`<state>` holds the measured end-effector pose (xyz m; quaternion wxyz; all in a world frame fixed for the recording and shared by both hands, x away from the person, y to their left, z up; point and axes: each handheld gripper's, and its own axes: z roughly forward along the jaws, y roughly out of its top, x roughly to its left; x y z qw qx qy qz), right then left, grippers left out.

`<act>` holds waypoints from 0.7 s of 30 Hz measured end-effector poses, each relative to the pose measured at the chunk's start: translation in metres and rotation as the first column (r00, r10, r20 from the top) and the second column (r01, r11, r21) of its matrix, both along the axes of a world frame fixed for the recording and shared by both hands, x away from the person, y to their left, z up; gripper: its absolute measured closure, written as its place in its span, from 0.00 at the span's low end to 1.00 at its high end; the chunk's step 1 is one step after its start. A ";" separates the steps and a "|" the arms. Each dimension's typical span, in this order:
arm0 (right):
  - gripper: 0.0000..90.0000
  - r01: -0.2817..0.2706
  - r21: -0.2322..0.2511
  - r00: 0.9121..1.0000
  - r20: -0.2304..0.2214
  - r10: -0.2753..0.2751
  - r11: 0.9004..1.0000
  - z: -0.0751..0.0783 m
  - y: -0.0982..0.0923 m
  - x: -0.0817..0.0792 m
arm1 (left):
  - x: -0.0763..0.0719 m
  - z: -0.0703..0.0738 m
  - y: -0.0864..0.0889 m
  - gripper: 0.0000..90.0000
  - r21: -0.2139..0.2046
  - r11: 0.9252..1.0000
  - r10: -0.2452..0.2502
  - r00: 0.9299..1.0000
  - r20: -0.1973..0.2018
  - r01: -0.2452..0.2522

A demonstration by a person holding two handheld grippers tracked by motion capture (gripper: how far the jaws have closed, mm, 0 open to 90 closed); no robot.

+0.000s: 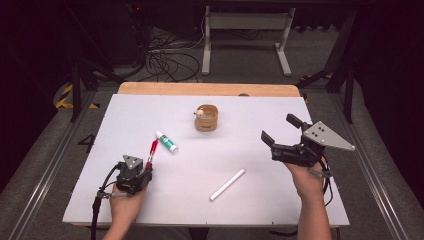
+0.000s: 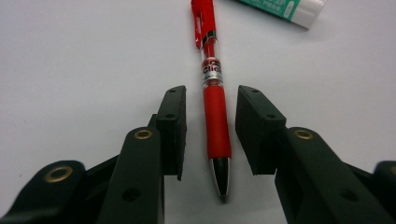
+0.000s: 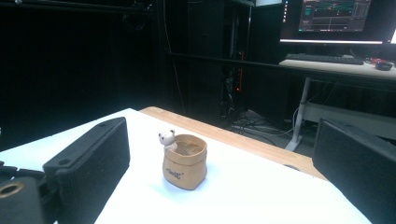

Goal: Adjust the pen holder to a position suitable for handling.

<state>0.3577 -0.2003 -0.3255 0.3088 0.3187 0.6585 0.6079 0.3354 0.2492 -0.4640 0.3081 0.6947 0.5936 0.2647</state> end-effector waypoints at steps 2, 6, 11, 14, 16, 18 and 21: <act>0.05 0.000 0.000 1.000 0.000 0.000 1.000 0.000 0.000 0.000 | 0.000 0.000 0.000 0.73 0.001 1.000 0.003 1.000 -0.003 -0.003; 0.05 0.001 0.000 1.000 0.000 -0.001 1.000 0.000 0.000 0.000 | 0.001 0.000 0.000 0.74 0.004 1.000 0.003 1.000 -0.004 -0.003; 0.05 -0.001 0.001 1.000 -0.003 0.001 1.000 0.000 0.001 0.000 | 0.001 0.000 0.000 0.76 0.006 1.000 0.004 1.000 -0.006 -0.004; 0.05 -0.002 -0.001 1.000 -0.001 0.002 1.000 0.000 0.001 -0.001 | 0.000 0.000 0.000 0.78 0.002 1.000 0.006 1.000 -0.006 -0.006; 0.05 0.001 0.000 1.000 -0.003 -0.001 1.000 0.000 0.001 0.000 | 0.000 0.000 0.000 0.80 -0.002 1.000 0.009 1.000 -0.007 -0.009; 0.05 0.001 0.000 1.000 -0.003 -0.001 1.000 0.000 0.000 0.000 | 0.000 0.000 0.001 0.81 -0.005 1.000 0.010 1.000 -0.005 -0.010; 0.05 0.001 0.001 1.000 0.000 -0.001 1.000 0.000 0.000 0.000 | -0.001 0.000 0.001 0.82 -0.009 1.000 0.014 1.000 -0.006 -0.014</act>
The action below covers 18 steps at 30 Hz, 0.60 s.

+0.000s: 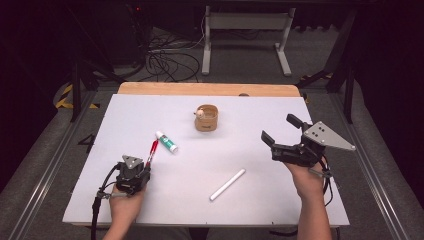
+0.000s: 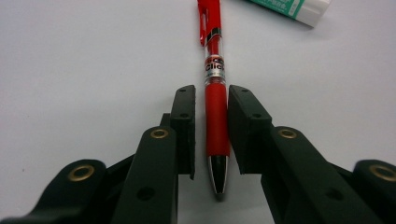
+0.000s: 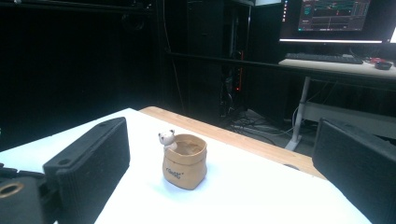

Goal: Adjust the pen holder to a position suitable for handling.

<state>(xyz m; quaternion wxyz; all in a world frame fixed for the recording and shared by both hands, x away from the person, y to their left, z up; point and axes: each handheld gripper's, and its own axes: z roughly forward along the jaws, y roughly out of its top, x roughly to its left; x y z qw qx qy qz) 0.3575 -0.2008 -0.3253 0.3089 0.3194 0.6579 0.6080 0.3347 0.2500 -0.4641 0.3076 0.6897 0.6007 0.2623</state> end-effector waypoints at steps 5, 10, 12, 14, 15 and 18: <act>0.05 0.001 -0.001 1.000 -0.001 -0.001 1.000 0.000 0.000 0.000 | -0.001 0.000 0.001 0.85 -0.004 1.000 0.002 1.000 -0.002 -0.002; 0.05 0.001 0.000 1.000 0.000 -0.001 1.000 0.000 0.000 0.000 | -0.002 0.000 0.002 0.88 -0.006 1.000 0.000 1.000 -0.003 0.000; 0.05 0.003 -0.001 1.000 -0.001 -0.003 1.000 0.000 0.000 0.000 | -0.002 0.000 0.002 0.88 -0.006 1.000 0.000 1.000 -0.004 0.000; 0.05 0.002 -0.001 1.000 -0.002 -0.002 1.000 0.000 0.000 0.000 | -0.002 0.000 0.002 0.88 -0.009 1.000 0.003 1.000 -0.003 -0.003; 0.05 0.002 -0.002 1.000 -0.002 -0.002 1.000 0.000 0.000 0.000 | -0.002 0.000 0.002 0.88 -0.006 1.000 0.002 1.000 -0.002 -0.002; 0.05 0.000 -0.002 1.000 -0.004 -0.001 1.000 0.000 0.001 0.000 | -0.003 0.000 0.002 0.88 -0.005 1.000 0.001 1.000 -0.003 -0.001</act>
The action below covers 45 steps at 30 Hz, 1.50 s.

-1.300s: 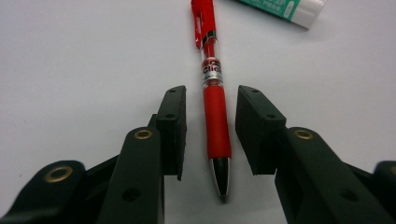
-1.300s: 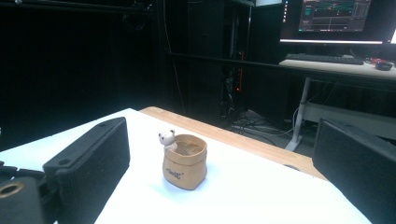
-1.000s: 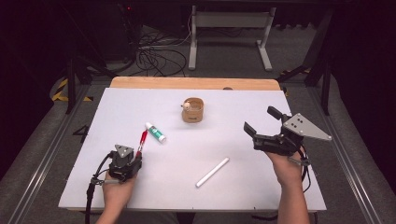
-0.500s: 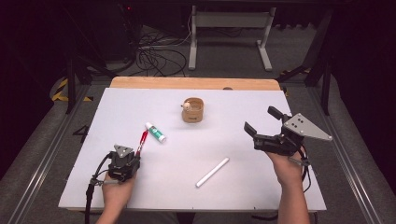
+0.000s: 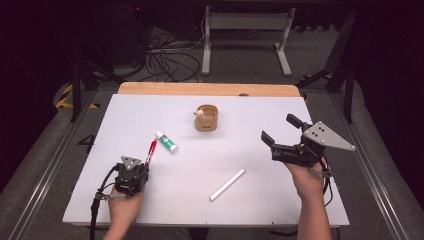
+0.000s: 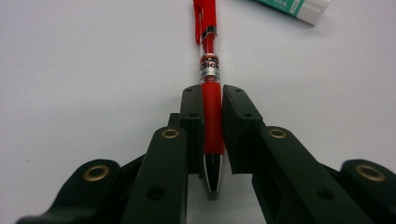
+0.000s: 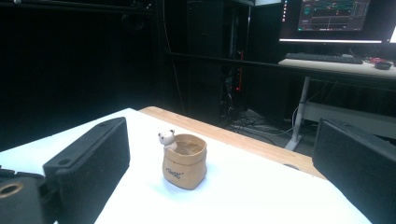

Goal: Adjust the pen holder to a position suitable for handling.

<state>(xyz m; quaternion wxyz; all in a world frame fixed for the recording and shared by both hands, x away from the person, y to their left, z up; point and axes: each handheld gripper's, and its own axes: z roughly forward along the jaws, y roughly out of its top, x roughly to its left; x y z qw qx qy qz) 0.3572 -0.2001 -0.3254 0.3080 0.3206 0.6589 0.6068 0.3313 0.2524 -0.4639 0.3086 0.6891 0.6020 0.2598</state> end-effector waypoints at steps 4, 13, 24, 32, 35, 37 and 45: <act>0.05 -0.003 -0.001 1.000 0.003 0.003 1.000 0.000 0.000 0.000 | -0.002 0.000 0.001 0.89 -0.008 1.000 0.001 1.000 0.000 -0.001; 0.05 -0.019 -0.011 1.000 0.014 0.019 1.000 0.000 0.003 -0.001 | -0.005 0.008 0.007 0.89 -0.020 1.000 -0.003 1.000 0.025 0.003; 0.08 -0.068 -0.085 0.994 0.081 0.075 0.994 -0.001 0.011 -0.004 | -0.012 0.026 -0.002 0.89 -0.027 0.997 -0.064 0.993 0.104 0.067; 0.13 -0.110 -0.201 0.987 0.096 0.131 0.973 -0.007 0.023 -0.003 | -0.014 0.044 -0.021 0.89 -0.090 0.981 -0.156 0.978 0.141 0.169; 0.16 -0.117 -0.244 0.985 0.094 0.144 0.963 -0.010 0.028 -0.002 | -0.013 0.048 -0.025 0.89 -0.089 0.977 -0.179 0.972 0.150 0.194; 0.18 -0.120 -0.271 0.984 0.096 0.151 0.955 -0.012 0.031 -0.001 | -0.012 0.052 -0.028 0.89 -0.091 0.973 -0.196 0.968 0.157 0.212; 0.24 -0.118 -0.378 0.975 0.132 0.180 0.918 -0.021 0.037 0.002 | -0.010 0.064 -0.044 0.89 -0.140 0.941 -0.284 0.943 0.176 0.309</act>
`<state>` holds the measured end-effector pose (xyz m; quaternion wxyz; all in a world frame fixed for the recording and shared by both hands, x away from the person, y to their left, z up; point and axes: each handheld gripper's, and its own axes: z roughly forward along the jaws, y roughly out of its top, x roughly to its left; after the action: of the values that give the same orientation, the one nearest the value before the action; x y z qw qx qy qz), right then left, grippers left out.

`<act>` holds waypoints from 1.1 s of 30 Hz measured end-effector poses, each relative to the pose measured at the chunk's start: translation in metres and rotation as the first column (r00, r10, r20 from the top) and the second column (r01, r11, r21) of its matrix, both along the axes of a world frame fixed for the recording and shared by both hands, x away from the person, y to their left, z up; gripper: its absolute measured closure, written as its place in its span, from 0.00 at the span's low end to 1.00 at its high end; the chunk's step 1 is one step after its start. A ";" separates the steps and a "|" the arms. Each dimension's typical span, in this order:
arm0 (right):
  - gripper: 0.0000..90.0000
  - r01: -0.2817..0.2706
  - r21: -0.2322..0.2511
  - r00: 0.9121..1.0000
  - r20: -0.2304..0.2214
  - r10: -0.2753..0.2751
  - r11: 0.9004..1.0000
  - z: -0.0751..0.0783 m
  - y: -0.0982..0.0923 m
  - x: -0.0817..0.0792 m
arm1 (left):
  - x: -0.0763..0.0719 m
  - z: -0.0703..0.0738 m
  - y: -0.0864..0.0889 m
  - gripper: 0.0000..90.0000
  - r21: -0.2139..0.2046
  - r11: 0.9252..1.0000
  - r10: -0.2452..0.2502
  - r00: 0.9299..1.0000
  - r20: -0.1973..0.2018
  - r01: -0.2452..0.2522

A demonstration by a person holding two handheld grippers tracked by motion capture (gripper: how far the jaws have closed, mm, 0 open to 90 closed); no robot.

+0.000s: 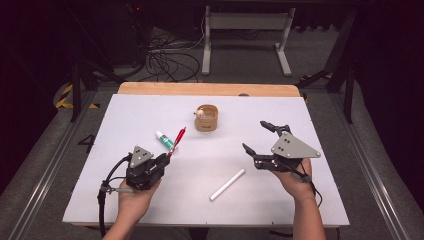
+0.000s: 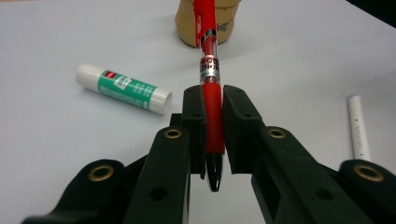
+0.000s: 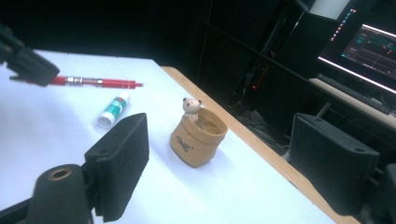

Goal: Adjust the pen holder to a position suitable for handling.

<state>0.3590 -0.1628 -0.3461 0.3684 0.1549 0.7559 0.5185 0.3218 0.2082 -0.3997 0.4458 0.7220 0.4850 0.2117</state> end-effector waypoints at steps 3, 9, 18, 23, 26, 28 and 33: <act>0.25 -0.006 -0.022 1.000 0.008 0.006 1.000 -0.002 0.001 0.001 | 0.001 0.003 -0.003 0.89 -0.003 1.000 -0.016 1.000 0.003 0.016; 0.28 -0.009 -0.063 1.000 0.011 0.010 0.998 -0.006 0.005 0.003 | 0.004 0.012 -0.015 0.89 -0.012 0.997 -0.074 0.997 0.008 0.074; 0.37 -0.034 -0.157 0.997 0.066 0.045 0.987 -0.015 0.015 0.003 | 0.007 0.020 -0.035 0.89 -0.010 0.986 -0.164 0.986 0.006 0.164; 0.40 -0.041 -0.205 0.996 0.072 0.056 0.978 -0.020 0.020 0.003 | 0.010 0.024 -0.044 0.89 -0.007 0.978 -0.208 0.978 0.000 0.208; 0.41 -0.041 -0.226 0.995 0.079 0.060 0.973 -0.022 0.022 0.004 | 0.011 0.026 -0.050 0.89 0.001 0.972 -0.233 0.972 -0.004 0.233; 0.42 -0.044 -0.243 0.994 0.084 0.067 0.969 -0.023 0.025 0.004 | 0.011 0.027 -0.053 0.89 0.007 0.969 -0.248 0.969 -0.005 0.248; 0.44 -0.049 -0.287 0.992 0.098 0.080 0.957 -0.028 0.031 0.004 | 0.010 0.030 -0.060 0.89 0.002 0.963 -0.270 0.963 -0.004 0.270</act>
<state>0.3626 -0.1321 -0.3737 0.4100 0.0473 0.8061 0.4241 0.3316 0.1479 -0.3702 0.4690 0.7821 0.3825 0.1483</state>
